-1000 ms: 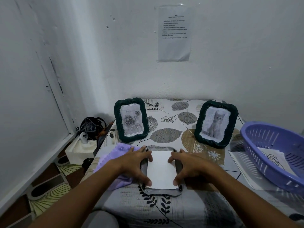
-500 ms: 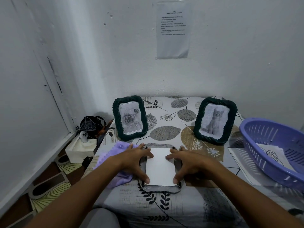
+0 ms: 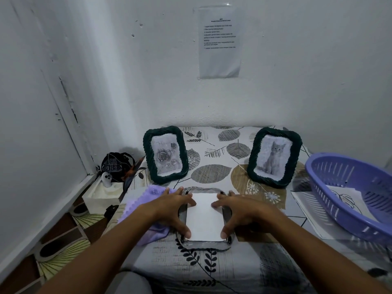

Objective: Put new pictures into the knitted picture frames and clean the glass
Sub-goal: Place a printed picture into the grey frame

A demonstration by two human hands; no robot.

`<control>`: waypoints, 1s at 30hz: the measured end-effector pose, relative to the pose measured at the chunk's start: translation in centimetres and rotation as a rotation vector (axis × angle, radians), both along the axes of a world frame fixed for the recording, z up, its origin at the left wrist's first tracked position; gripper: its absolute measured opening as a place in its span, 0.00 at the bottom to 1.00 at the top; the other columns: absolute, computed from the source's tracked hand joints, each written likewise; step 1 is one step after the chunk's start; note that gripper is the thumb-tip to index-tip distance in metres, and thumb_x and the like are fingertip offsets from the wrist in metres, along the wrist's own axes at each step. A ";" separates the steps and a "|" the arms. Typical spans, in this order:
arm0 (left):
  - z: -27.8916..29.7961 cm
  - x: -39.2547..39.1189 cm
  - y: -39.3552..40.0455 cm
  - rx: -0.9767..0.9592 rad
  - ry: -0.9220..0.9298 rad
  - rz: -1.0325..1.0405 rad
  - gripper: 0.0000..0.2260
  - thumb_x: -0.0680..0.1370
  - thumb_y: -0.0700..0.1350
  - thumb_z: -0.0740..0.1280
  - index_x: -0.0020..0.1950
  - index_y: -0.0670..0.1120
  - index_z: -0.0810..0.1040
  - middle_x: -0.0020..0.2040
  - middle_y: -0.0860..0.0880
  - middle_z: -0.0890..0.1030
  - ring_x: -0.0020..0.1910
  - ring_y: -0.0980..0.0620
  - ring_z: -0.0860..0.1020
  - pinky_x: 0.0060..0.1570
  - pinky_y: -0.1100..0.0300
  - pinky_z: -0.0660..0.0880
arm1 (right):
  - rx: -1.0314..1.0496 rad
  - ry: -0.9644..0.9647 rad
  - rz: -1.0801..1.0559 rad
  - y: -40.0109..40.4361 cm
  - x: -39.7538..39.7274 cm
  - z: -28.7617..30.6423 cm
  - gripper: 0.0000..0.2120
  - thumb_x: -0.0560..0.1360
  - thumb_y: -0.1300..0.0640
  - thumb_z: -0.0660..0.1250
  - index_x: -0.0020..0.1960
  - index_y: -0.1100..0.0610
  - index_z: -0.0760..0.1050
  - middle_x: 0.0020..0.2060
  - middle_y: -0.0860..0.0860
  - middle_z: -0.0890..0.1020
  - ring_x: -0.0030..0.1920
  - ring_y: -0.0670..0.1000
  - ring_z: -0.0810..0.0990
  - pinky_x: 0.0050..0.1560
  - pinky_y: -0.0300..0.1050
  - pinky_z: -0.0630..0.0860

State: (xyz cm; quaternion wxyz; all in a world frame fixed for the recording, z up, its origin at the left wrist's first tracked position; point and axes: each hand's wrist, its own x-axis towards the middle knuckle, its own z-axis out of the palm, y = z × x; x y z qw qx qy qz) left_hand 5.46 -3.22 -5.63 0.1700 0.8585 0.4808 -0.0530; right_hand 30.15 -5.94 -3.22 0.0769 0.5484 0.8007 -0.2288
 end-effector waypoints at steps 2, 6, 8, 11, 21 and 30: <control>0.0 0.0 0.0 0.005 0.001 0.001 0.43 0.61 0.67 0.74 0.73 0.57 0.64 0.78 0.52 0.57 0.77 0.50 0.48 0.74 0.43 0.38 | -0.006 0.004 0.000 0.2 0.0 -0.1 0.46 0.63 0.40 0.76 0.75 0.42 0.58 0.77 0.44 0.51 0.77 0.57 0.49 0.73 0.60 0.53; 0.5 0.2 -0.2 -0.024 0.003 0.014 0.43 0.61 0.67 0.74 0.72 0.57 0.64 0.77 0.52 0.58 0.76 0.49 0.53 0.74 0.44 0.40 | -0.005 0.006 0.009 0.3 -0.1 -0.4 0.46 0.64 0.40 0.76 0.75 0.43 0.57 0.78 0.45 0.50 0.77 0.56 0.47 0.74 0.60 0.52; 1.4 0.5 -0.6 -0.028 -0.012 0.024 0.42 0.63 0.64 0.75 0.73 0.55 0.64 0.77 0.52 0.59 0.76 0.50 0.56 0.75 0.45 0.44 | 0.000 0.023 0.005 0.2 0.0 -0.1 0.45 0.65 0.42 0.76 0.75 0.45 0.58 0.78 0.45 0.50 0.77 0.54 0.47 0.73 0.58 0.51; 2.3 1.2 -1.0 -0.029 -0.105 0.048 0.42 0.64 0.62 0.76 0.74 0.54 0.64 0.76 0.53 0.62 0.72 0.50 0.64 0.72 0.49 0.60 | -0.006 0.182 -0.076 0.0 0.5 0.6 0.39 0.68 0.45 0.74 0.75 0.46 0.61 0.77 0.45 0.52 0.76 0.54 0.53 0.72 0.55 0.56; 3.3 9.4 -4.3 -0.456 -0.966 0.271 0.17 0.79 0.50 0.65 0.67 0.53 0.70 0.61 0.49 0.78 0.60 0.56 0.76 0.58 0.60 0.74 | 0.197 0.841 -0.641 -2.8 7.0 1.2 0.12 0.77 0.57 0.66 0.59 0.58 0.78 0.52 0.53 0.81 0.49 0.50 0.79 0.49 0.46 0.77; 2.4 15.2 -5.7 -0.694 -1.193 0.526 0.18 0.82 0.56 0.56 0.68 0.49 0.66 0.58 0.48 0.74 0.60 0.46 0.74 0.57 0.52 0.71 | 0.087 0.898 -0.866 -4.9 9.0 -0.4 0.13 0.81 0.52 0.59 0.43 0.55 0.79 0.34 0.54 0.78 0.33 0.51 0.73 0.32 0.40 0.67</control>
